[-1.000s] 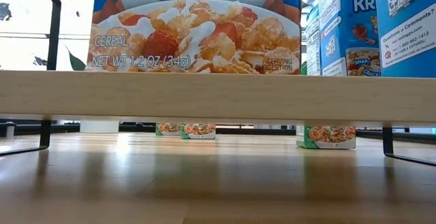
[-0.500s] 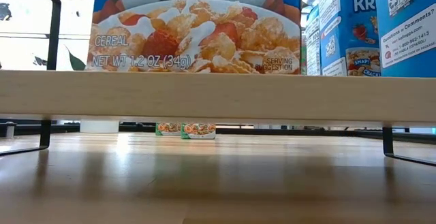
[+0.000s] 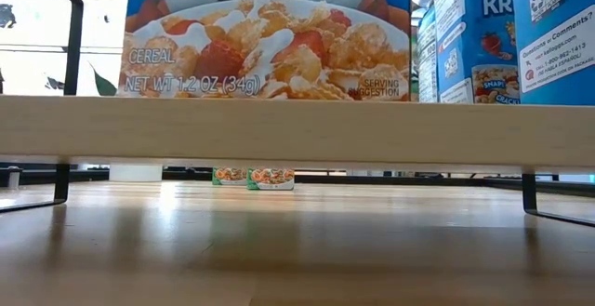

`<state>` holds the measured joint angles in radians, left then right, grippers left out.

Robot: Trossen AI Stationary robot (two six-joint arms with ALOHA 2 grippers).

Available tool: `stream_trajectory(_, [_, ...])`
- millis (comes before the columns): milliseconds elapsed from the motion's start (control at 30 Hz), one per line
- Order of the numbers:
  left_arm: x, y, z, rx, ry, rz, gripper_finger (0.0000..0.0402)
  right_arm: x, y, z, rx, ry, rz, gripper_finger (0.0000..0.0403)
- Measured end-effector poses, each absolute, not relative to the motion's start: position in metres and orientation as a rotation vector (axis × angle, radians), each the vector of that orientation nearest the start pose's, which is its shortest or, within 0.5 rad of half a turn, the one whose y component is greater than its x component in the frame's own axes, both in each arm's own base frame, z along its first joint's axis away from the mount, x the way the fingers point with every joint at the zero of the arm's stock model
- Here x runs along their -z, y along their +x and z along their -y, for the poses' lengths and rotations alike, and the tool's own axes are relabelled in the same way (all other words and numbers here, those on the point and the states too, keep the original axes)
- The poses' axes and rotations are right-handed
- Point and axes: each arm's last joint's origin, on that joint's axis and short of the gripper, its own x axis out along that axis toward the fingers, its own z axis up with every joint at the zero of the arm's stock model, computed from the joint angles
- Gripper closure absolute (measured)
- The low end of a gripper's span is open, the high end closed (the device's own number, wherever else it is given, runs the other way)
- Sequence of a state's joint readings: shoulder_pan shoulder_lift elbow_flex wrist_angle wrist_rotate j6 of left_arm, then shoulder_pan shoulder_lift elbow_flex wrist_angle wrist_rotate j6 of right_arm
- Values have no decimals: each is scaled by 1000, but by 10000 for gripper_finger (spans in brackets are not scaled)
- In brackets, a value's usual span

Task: Stack cereal on shelf
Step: Put the bottom green cereal box on the shelf

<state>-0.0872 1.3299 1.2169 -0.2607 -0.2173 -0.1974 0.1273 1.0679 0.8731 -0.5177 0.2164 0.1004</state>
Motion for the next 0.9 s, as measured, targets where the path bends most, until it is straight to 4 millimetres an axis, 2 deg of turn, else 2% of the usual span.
stream_trajectory(200, [-365,337,11,-128,1,-393,125,-290,219,-22,118,-15,-648,258])
stream_trajectory(400, [-345,366,2,-61,0,-460,125,-293,221,-22,115,-14,-613,258])
stream_trajectory(533, [-339,372,0,-17,-23,-465,125,-294,222,-22,115,-13,-603,258])
stream_trajectory(900, [-335,378,-9,-42,-40,-444,125,-296,224,-23,106,-33,-576,258])
